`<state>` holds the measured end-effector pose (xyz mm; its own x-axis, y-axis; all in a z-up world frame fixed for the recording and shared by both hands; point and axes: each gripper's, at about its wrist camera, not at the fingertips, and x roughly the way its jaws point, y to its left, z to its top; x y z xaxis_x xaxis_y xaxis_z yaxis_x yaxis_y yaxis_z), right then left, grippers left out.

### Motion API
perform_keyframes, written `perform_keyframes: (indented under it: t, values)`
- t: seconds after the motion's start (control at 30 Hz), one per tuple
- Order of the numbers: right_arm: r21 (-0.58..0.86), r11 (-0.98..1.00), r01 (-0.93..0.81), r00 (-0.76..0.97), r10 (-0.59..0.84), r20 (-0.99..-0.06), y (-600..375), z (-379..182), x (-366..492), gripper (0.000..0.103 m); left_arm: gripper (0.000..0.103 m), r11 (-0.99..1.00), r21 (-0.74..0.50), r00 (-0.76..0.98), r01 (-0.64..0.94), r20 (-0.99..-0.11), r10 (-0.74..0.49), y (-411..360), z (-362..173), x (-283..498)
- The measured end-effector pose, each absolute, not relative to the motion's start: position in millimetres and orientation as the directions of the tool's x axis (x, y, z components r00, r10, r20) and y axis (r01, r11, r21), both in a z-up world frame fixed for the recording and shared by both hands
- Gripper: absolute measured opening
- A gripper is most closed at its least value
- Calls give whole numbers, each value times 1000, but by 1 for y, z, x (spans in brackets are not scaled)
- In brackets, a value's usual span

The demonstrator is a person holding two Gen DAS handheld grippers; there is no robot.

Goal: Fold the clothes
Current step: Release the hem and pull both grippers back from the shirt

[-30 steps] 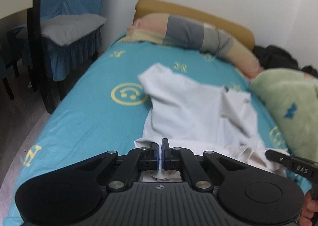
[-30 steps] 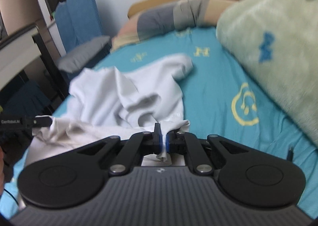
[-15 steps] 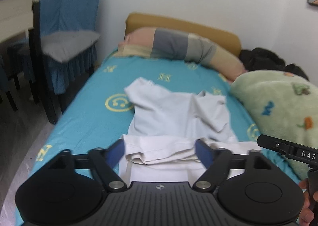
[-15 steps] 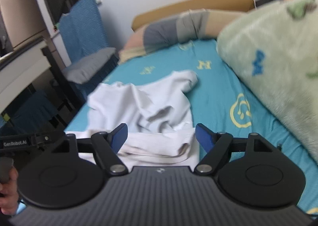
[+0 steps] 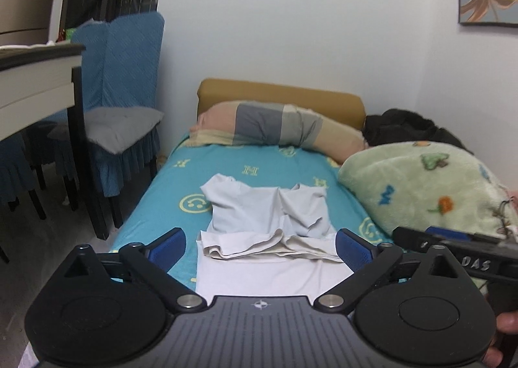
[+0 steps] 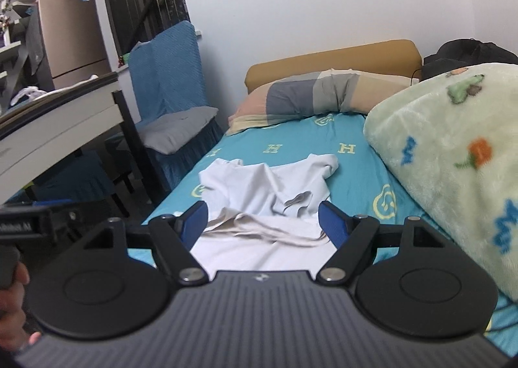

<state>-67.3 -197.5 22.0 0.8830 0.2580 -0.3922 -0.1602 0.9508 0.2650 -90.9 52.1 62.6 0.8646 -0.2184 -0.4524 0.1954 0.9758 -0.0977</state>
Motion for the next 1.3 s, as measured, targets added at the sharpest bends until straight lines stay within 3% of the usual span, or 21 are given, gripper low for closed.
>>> perform_keyframes:
  t: [0.37, 0.87, 1.1, 1.3]
  values:
    - [206, 961, -184, 910, 246, -335, -181, 30, -88, 77, 102, 979, -71, 875, 191, -441, -202, 45, 54, -101]
    - [190, 970, -154, 912, 214, -350, -182, 21, -80, 77, 103, 971, -195, 792, 137, -568, -225, 53, 32, -77]
    - [284, 955, -86, 869, 211, -447, -193, 0, -64, 77, 101, 900, -436, 567, 7, -740, -362, 68, -19, -40]
    - [642, 765, 48, 733, 410, -543, -220, -42, -56, 79, 98, 782, -586, 418, -213, -778, -469, 95, -68, -27]
